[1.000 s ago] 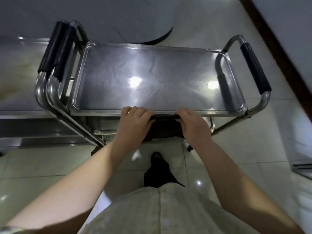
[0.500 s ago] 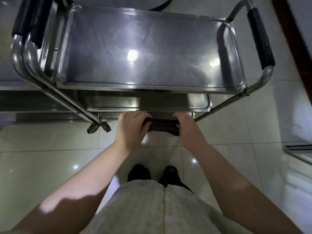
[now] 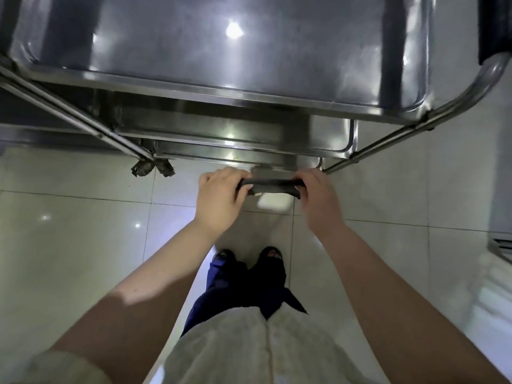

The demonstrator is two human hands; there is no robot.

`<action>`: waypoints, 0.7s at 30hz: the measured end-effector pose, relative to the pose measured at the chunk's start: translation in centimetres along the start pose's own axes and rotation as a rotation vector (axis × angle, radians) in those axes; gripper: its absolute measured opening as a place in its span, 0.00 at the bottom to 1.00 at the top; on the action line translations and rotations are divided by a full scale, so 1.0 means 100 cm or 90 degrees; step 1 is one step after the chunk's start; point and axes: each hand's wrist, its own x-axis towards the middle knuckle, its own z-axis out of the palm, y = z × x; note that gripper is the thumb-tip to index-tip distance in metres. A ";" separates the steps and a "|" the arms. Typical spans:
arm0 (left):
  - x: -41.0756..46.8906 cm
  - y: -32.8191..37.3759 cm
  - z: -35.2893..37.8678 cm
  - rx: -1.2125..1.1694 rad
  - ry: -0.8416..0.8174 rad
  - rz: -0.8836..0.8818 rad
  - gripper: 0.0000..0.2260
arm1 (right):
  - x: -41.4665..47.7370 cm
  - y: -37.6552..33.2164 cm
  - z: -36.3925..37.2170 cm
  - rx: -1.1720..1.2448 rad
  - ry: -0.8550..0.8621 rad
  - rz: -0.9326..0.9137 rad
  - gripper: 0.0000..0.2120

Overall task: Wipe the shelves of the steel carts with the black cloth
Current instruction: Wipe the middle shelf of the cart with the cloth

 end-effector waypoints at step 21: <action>0.168 -0.083 0.229 -0.112 0.106 0.194 0.08 | 0.121 0.209 0.132 0.016 0.188 0.032 0.11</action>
